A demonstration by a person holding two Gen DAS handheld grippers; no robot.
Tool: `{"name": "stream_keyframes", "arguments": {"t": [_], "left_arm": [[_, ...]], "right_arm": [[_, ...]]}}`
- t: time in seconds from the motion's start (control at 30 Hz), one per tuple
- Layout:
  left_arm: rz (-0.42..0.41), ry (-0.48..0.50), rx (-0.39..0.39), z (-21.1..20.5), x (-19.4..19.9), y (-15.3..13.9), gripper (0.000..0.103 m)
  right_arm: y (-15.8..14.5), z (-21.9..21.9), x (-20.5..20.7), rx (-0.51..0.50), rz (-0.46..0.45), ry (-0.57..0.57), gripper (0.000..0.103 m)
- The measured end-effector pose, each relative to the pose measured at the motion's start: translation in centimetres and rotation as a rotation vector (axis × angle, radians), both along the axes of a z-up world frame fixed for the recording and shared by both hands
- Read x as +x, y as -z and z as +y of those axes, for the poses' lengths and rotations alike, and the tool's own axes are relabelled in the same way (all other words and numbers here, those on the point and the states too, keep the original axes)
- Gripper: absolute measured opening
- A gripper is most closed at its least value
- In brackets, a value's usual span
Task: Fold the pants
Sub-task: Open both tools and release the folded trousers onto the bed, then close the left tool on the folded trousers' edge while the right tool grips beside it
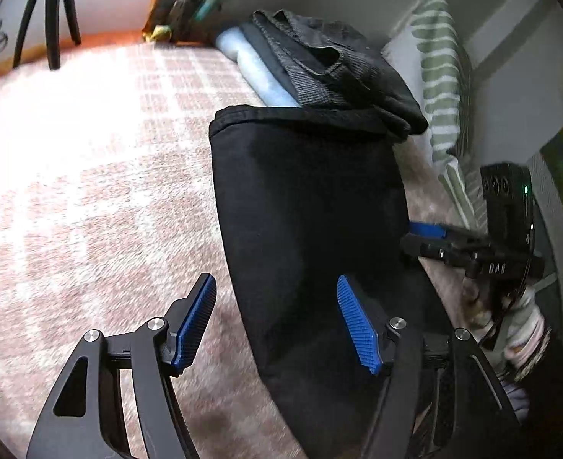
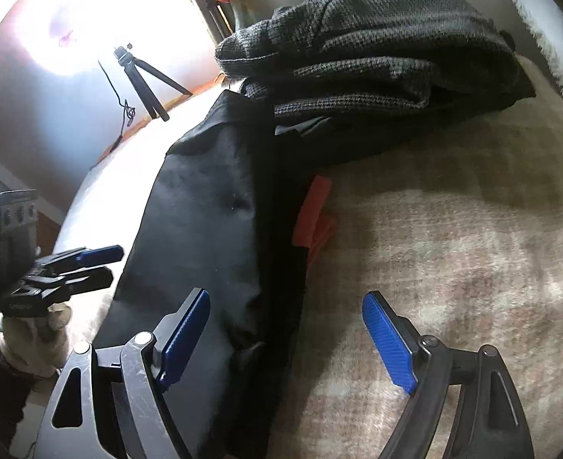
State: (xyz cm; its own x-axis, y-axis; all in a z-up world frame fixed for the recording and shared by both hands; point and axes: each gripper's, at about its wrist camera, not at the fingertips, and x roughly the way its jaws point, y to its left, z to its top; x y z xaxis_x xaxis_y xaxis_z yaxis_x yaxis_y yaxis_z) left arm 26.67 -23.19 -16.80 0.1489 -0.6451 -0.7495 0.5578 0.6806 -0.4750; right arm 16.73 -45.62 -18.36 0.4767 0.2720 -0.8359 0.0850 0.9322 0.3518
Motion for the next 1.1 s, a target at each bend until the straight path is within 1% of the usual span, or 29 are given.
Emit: {"name": "stream_keyframes", "arguments": {"t": [0.03,0.17,0.23,0.33,0.47,0.53,0.57,0.6,0.63,0.67,0.7,0.73,0.83,0.97,1.0,1.07,1.1], "left_arm": [[0.018,-0.007,-0.007,-0.1,0.4,0.3,0.065],[0.064,-0.024,-0.034,-0.4,1.2,1.3,0.065],[0.060,-0.027,-0.057,-0.6,1.5,1.3,0.066],[0.054,-0.019,-0.071,-1.2,1.6,1.3,0.066],[0.027,-0.018,-0.068,-1.9,1.6,1.3,0.065],[0.021,-0.018,-0.065,-2.2,1.7,1.2,0.064],[0.018,-0.019,-0.063,-2.3,1.7,1.2,0.064],[0.012,-0.020,-0.060,-2.4,1.7,1.2,0.063],[0.001,-0.022,-0.054,-2.5,1.5,1.2,0.063],[-0.006,-0.028,-0.047,-2.6,1.5,1.2,0.060],[-0.018,-0.035,-0.037,-2.7,1.4,1.2,0.057],[-0.032,-0.045,-0.021,-2.9,1.3,1.2,0.049],[-0.044,-0.070,-0.012,-3.0,1.2,1.2,0.038],[-0.063,-0.099,-0.017,-2.8,1.0,0.7,0.025],[-0.080,-0.102,-0.013,-2.7,0.8,0.4,0.023],[-0.110,-0.100,-0.007,-2.8,0.4,-0.2,0.017],[-0.129,-0.097,-0.003,-2.9,0.1,-0.6,0.015]], "right_arm": [[0.3,0.2,0.7,0.008,-0.003,0.003,0.086],[0.6,-0.6,1.2,0.059,-0.053,0.018,0.092],[0.7,-0.7,1.4,0.074,-0.072,0.028,0.094],[0.9,-0.4,2.2,0.065,-0.088,0.024,0.095],[0.9,0.3,3.0,0.050,-0.099,-0.002,0.094],[0.8,0.5,3.2,0.055,-0.094,-0.018,0.080],[0.8,0.7,3.3,0.052,-0.091,-0.012,0.080],[0.8,0.9,3.5,0.055,-0.087,-0.007,0.077],[0.8,0.9,3.5,0.055,-0.082,-0.001,0.071],[0.7,0.8,3.5,0.058,-0.079,0.006,0.067],[0.8,0.7,3.6,0.069,-0.073,0.014,0.059],[0.7,0.7,3.7,0.073,-0.073,0.021,0.052],[0.2,0.6,3.5,0.057,-0.076,0.028,0.043],[-0.8,1.5,3.2,-0.001,-0.093,0.017,0.036],[-1.0,1.8,3.2,-0.009,-0.096,0.015,0.033],[-1.5,2.1,3.2,-0.026,-0.100,0.011,0.030],[-1.8,2.6,3.3,-0.036,-0.105,0.009,0.028]]}}
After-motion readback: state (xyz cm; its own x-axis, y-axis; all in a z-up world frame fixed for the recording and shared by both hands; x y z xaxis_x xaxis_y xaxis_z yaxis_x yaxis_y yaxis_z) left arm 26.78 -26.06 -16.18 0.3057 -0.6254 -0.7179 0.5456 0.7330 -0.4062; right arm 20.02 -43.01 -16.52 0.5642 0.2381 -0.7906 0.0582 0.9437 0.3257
